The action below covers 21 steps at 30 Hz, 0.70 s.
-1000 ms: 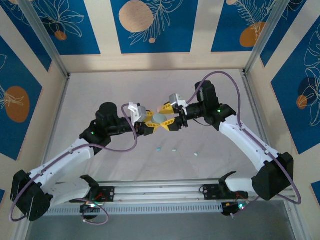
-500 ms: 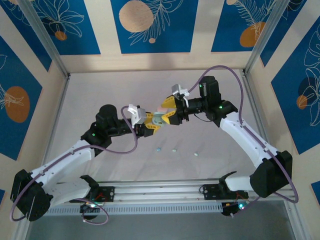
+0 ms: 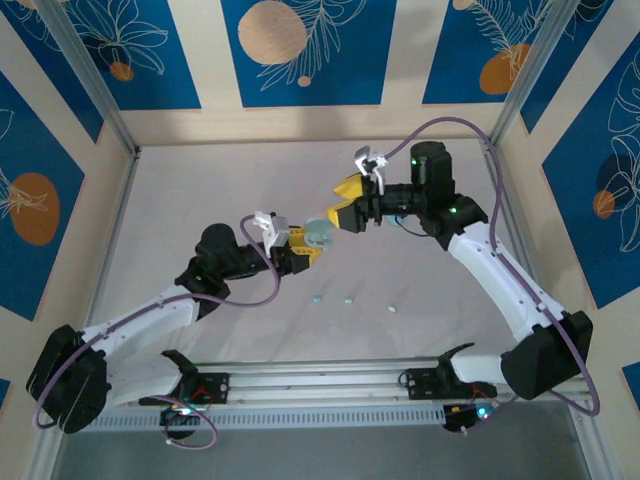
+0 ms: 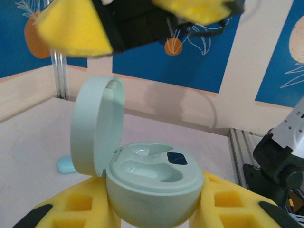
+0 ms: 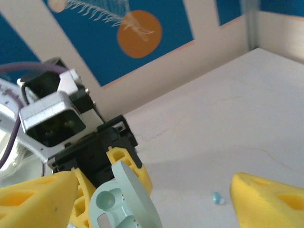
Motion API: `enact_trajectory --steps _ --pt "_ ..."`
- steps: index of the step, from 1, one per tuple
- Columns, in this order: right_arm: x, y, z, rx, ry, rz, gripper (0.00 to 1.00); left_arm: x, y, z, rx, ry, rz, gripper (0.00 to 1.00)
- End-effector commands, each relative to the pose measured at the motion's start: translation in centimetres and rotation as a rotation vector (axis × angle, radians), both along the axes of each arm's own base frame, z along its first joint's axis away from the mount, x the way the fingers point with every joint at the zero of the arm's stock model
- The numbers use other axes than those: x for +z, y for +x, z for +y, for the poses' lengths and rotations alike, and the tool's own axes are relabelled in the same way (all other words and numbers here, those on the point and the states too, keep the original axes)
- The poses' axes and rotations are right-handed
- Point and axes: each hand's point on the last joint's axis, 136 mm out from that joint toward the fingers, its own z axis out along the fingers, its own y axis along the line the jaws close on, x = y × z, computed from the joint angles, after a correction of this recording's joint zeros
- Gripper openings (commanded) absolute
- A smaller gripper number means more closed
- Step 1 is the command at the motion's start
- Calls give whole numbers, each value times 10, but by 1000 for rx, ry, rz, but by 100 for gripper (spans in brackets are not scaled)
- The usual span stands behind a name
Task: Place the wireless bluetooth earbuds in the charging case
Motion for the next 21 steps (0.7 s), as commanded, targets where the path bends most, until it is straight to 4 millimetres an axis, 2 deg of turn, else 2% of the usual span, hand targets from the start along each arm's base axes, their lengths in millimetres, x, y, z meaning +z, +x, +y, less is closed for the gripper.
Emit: enact_trajectory --steps 1,3,6,8,9,11,14,17,21 --pt "12 13 -33 -247 34 140 100 24 4 2 33 -115 -39 29" --pt "-2 21 -59 -426 11 202 99 24 8 3 54 -128 -40 29" --pt "-58 28 -109 -699 -29 460 100 23 11 5 75 -135 -39 28" --pt "-111 17 -139 -841 -99 710 84 23 12 7 91 -140 -42 28" --pt "-133 8 -147 -877 -138 804 80 24 13 8 98 -142 -45 28" --pt "-175 -15 -155 -920 -229 973 73 25 13 10 114 -145 -50 28" --pt "-224 -44 -153 -930 -305 1115 68 27 13 11 120 -144 -63 28" --pt "-257 -55 -149 -910 -368 1149 65 28 12 11 112 -141 -64 28" --pt "-284 -53 -143 -874 -431 1168 61 30 10 11 107 -141 -72 28"
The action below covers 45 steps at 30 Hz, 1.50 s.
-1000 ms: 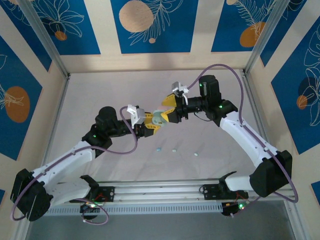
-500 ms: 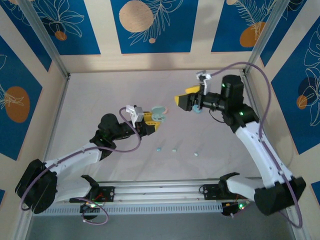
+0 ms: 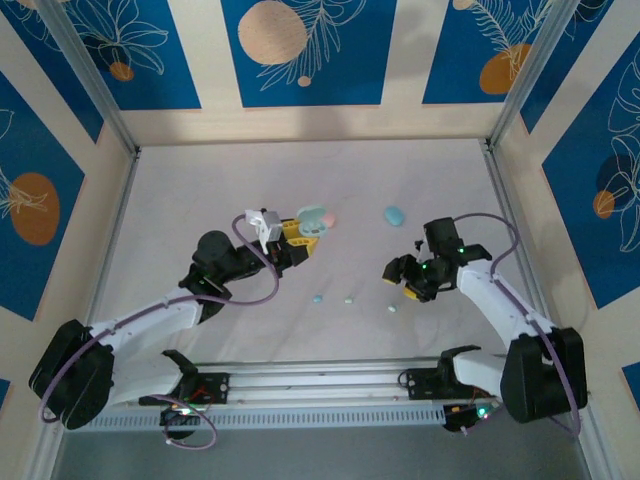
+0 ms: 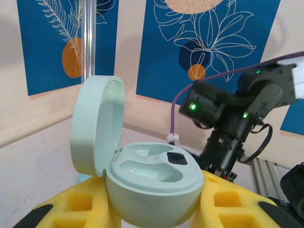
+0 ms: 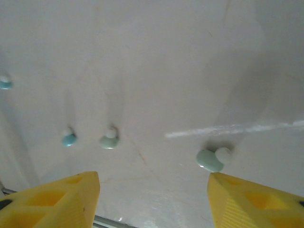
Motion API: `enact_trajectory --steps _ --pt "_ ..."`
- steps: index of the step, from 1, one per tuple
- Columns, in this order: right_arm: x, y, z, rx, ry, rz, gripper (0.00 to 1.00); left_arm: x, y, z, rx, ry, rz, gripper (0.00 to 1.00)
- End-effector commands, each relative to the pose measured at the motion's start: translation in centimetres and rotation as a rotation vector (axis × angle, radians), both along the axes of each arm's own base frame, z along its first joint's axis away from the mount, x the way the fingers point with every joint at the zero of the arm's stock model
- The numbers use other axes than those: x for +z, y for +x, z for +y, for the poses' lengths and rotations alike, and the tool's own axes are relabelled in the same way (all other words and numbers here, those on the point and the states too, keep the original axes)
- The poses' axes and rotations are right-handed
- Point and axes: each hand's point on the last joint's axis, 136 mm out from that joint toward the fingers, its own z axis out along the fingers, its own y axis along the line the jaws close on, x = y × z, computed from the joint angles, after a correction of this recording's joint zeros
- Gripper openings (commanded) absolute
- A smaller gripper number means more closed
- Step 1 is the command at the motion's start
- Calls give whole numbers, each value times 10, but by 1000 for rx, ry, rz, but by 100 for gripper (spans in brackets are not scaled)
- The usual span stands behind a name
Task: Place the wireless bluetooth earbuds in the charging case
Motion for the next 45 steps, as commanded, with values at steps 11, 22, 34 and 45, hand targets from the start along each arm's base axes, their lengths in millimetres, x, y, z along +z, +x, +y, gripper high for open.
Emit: enact_trajectory --steps 11,22,34,45 --pt "-46 24 6 71 -63 64 59 18 -8 6 8 -24 -44 28" --pt "-51 -4 7 79 -97 149 58 14 -6 5 10 -13 -34 29" --pt "-47 -30 12 122 -145 208 57 12 -5 5 12 -4 -27 29" --pt "-43 -20 -1 189 -360 187 49 12 -4 4 11 -3 -18 29"
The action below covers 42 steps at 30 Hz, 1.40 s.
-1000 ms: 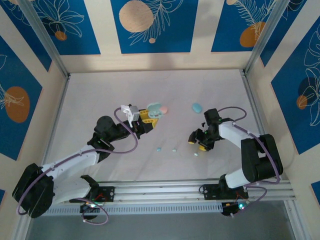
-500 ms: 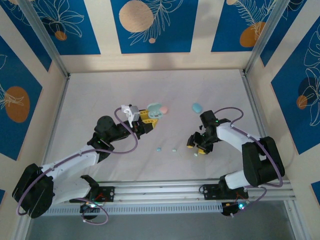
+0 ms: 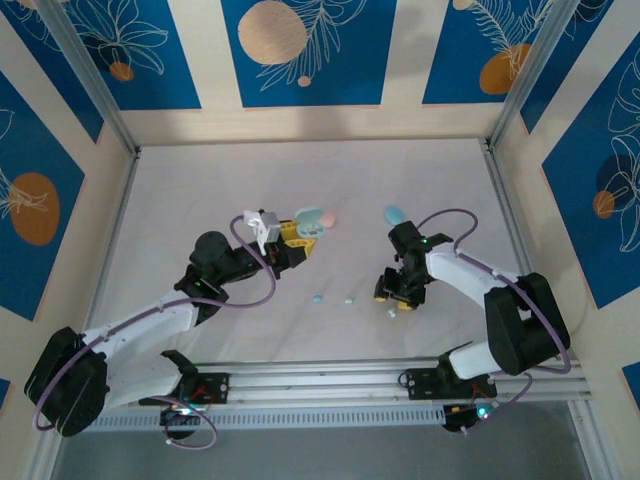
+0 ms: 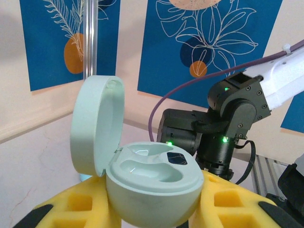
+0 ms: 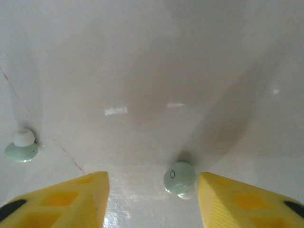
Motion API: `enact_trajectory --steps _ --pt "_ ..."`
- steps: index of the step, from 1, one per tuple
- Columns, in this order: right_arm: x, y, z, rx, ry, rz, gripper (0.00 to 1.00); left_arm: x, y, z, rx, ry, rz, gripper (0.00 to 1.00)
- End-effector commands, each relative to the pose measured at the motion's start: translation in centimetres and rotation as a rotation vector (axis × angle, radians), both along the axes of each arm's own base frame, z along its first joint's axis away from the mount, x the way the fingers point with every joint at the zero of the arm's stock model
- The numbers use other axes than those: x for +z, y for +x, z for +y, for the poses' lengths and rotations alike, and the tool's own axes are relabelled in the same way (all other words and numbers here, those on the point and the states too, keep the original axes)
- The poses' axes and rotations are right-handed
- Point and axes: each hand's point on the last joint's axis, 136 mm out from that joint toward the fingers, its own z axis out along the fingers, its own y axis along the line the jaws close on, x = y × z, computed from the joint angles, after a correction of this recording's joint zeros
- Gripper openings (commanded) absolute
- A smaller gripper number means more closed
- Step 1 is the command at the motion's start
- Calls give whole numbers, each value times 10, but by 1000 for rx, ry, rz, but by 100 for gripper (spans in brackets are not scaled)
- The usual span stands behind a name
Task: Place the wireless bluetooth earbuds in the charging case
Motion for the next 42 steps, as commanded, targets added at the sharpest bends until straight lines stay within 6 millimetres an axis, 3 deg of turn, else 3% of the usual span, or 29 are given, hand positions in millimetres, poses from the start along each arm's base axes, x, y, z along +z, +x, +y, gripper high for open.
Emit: enact_trajectory --steps 1,7,13,28,42 --pt "-2 -3 -11 27 -112 27 47 13 -1 0 2 -23 -33 29" --pt "-8 -6 -13 20 -181 52 44 13 -2 1 3 -21 -32 29" --pt "-11 -6 -8 20 -169 54 35 13 -1 0 3 -17 -32 29" --pt "-16 -8 -4 14 -161 65 27 11 -1 0 3 -15 -24 29" --pt "-24 -11 -6 44 -180 79 26 11 -1 -1 2 -17 -21 29"
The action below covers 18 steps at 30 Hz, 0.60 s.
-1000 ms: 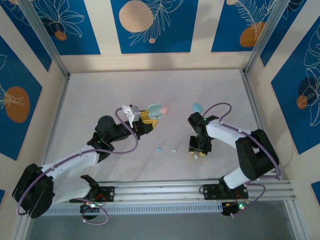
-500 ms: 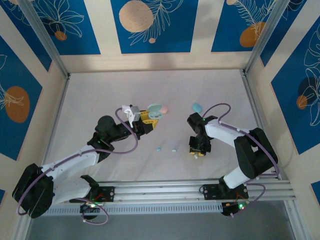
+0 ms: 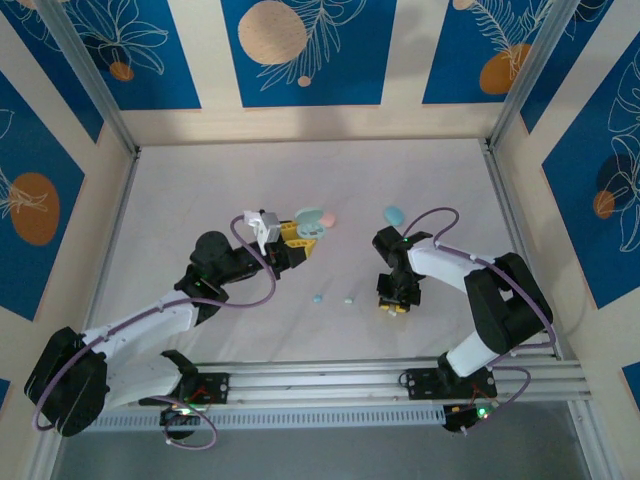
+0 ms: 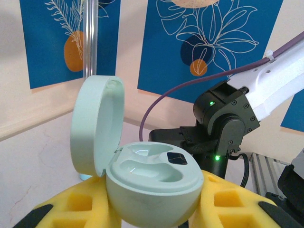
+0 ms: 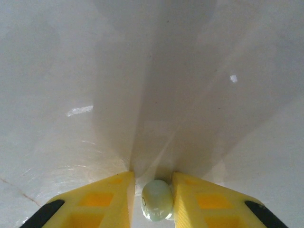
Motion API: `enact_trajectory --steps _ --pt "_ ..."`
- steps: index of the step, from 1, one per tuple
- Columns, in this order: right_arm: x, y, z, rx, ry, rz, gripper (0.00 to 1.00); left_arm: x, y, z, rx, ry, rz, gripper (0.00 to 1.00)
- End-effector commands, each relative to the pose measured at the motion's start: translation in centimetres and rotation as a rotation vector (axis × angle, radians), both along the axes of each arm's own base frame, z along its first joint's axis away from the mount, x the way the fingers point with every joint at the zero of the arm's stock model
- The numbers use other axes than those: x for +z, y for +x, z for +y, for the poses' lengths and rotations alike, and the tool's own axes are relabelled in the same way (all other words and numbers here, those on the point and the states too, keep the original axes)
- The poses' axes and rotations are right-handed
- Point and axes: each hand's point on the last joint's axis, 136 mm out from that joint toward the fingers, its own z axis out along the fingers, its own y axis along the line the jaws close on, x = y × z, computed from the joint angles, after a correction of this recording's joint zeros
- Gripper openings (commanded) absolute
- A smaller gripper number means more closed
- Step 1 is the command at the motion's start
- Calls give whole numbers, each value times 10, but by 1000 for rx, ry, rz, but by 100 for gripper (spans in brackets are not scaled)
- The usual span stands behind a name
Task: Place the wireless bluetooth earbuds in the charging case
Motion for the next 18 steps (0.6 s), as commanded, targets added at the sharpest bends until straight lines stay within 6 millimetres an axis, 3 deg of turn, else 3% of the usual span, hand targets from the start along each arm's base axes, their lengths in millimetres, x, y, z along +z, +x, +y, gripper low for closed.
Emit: enact_trajectory --steps 1,10,13,18 --pt "-2 -1 -1 18 -16 6 26 12 -1 0 2 -20 -25 29" --pt "10 5 6 51 20 -26 17 12 1 0 13 -20 -20 29" --pt "31 13 28 87 152 -81 17 11 3 4 39 -19 -19 29" --pt "94 26 85 142 584 -172 17 9 7 13 109 -1 -33 29"
